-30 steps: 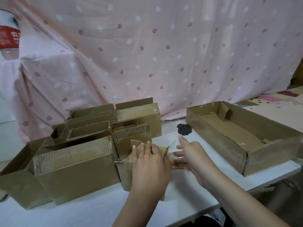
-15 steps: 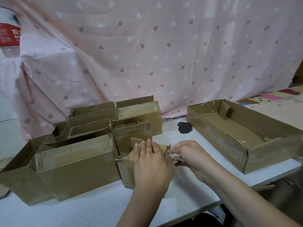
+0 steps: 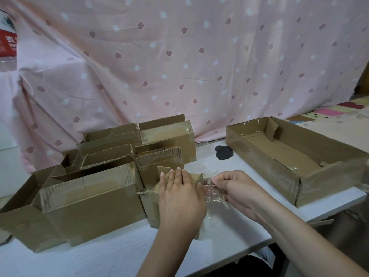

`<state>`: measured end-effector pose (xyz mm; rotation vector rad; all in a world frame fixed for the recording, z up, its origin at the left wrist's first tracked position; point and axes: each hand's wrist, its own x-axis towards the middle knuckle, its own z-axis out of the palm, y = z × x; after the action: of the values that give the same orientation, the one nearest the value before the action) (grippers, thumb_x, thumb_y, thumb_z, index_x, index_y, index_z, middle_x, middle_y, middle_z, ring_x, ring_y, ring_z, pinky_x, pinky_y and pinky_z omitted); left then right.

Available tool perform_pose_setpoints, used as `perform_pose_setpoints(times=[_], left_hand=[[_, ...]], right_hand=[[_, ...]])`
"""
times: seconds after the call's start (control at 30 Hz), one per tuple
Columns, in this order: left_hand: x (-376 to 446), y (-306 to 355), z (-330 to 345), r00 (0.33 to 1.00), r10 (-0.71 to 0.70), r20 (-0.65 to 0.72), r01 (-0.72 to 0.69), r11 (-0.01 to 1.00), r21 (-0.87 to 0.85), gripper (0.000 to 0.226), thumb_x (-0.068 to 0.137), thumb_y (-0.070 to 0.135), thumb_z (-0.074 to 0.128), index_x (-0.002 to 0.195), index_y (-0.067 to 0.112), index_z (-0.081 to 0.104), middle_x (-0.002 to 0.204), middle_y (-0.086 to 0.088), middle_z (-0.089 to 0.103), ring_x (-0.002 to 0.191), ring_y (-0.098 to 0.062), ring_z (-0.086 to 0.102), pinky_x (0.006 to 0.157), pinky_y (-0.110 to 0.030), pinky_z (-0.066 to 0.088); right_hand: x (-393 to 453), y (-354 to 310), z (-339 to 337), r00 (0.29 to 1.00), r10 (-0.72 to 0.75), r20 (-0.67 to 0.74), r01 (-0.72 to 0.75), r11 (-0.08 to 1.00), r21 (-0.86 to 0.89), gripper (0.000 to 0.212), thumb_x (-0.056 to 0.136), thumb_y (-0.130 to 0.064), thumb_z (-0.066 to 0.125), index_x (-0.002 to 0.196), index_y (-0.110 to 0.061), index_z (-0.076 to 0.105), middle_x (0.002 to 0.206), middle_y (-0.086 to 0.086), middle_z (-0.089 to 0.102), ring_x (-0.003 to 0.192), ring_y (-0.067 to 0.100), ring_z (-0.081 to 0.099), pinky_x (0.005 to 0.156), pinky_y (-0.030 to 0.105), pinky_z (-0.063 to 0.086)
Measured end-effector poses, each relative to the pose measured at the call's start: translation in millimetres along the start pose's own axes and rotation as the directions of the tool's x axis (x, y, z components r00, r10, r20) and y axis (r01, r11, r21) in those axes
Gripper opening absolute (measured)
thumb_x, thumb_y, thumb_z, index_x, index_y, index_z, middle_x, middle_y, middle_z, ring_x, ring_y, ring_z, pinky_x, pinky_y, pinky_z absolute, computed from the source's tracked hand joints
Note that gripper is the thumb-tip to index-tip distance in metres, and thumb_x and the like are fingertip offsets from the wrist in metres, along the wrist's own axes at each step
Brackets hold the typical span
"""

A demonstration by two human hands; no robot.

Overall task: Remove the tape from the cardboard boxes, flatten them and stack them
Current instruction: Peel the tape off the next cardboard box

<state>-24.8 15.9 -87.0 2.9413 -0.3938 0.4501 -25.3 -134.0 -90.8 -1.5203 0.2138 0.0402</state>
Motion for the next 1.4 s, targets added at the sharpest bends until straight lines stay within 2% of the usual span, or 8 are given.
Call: perform_pose_setpoints(times=[0.27,0.47,0.63,0.77,0.9,1.07,1.27,1.4], left_hand=[[7,-14,-12,0.996,-0.065,0.065,0.067,0.997,-0.033,0.065,0.101,0.045,0.013,0.156,0.013,0.023,0.163,-0.006,0.022,0.152,-0.021,0.012,0.124,-0.041,-0.002],[6,-17,-22,0.975,0.141,0.171,-0.134,0.990,-0.049,0.049,0.105,0.038,0.026,0.148,0.060,0.016,0.165,0.009,0.009,0.151,-0.037,0.005,0.121,-0.058,0.000],[8,-34,-37,0.887,0.257,0.384,-0.277,0.961,-0.004,0.074,0.087,0.037,0.068,0.145,0.056,0.026,0.161,0.013,-0.004,0.149,-0.038,-0.010,0.119,-0.059,-0.007],[9,-44,-49,0.910,0.286,0.300,-0.306,0.952,0.022,0.083,0.081,0.010,0.065,0.144,0.050,0.029,0.152,0.010,0.006,0.147,-0.029,0.004,0.119,-0.057,0.016],[4,-48,-60,0.952,0.250,0.178,-0.238,0.967,-0.086,0.082,0.077,0.032,0.080,0.143,0.050,0.034,0.152,0.009,0.013,0.140,-0.023,0.021,0.114,-0.045,0.033],[0,-48,-63,0.978,0.162,0.135,-0.104,0.927,-0.360,0.078,0.073,0.051,0.081,0.138,0.055,0.039,0.145,0.012,0.024,0.130,-0.015,0.040,0.109,-0.033,0.039],[-4,-62,-51,0.965,0.109,0.237,0.001,0.907,-0.421,0.077,0.075,0.054,0.078,0.139,0.061,0.036,0.130,0.010,0.030,0.112,-0.008,0.043,0.099,-0.022,0.040],[-6,-67,-50,0.948,0.088,0.306,0.029,0.934,-0.357,0.079,0.077,0.055,0.077,0.140,0.063,0.031,0.134,0.006,0.029,0.116,-0.015,0.046,0.103,-0.028,0.044]], right_hand=[[-10,6,-19,0.995,0.046,-0.094,-0.018,0.960,0.280,0.019,0.099,0.003,0.052,0.115,-0.007,0.059,0.102,0.015,0.076,0.085,0.029,0.074,0.059,0.027,0.048],[-19,-3,-22,0.998,-0.034,-0.044,0.040,0.985,0.166,0.032,0.093,0.006,0.042,0.098,0.001,0.072,0.094,0.019,0.076,0.080,0.030,0.059,0.083,0.042,0.051],[-17,-3,-22,0.982,-0.163,-0.100,0.150,0.981,-0.119,0.032,0.104,-0.015,0.047,0.086,-0.005,0.071,0.089,0.007,0.072,0.066,0.024,0.062,0.073,0.039,0.057],[-17,-6,-29,0.945,-0.280,-0.169,0.234,0.940,-0.249,0.029,0.099,-0.026,0.061,0.078,-0.011,0.073,0.070,0.004,0.062,0.052,0.017,0.059,0.062,0.026,0.049],[-20,-17,-33,0.926,-0.369,-0.076,0.349,0.917,-0.193,0.021,0.099,-0.013,0.061,0.104,-0.025,0.077,0.075,0.001,0.061,0.064,0.010,0.057,0.070,0.019,0.051],[-27,-47,-36,0.937,-0.333,0.105,0.287,0.905,0.313,0.023,0.099,0.001,0.052,0.107,-0.001,0.074,0.101,0.018,0.069,0.096,0.020,0.067,0.092,0.023,0.055],[-22,-64,-35,0.920,-0.367,0.138,0.381,0.919,-0.101,0.039,0.094,0.004,0.061,0.113,-0.026,0.076,0.106,0.020,0.069,0.100,0.019,0.068,0.114,0.041,0.041],[-21,-68,-29,0.914,-0.346,0.211,0.382,0.909,-0.166,0.049,0.095,0.008,0.042,0.092,-0.019,0.082,0.116,-0.006,0.072,0.111,0.009,0.064,0.110,0.031,0.043]])
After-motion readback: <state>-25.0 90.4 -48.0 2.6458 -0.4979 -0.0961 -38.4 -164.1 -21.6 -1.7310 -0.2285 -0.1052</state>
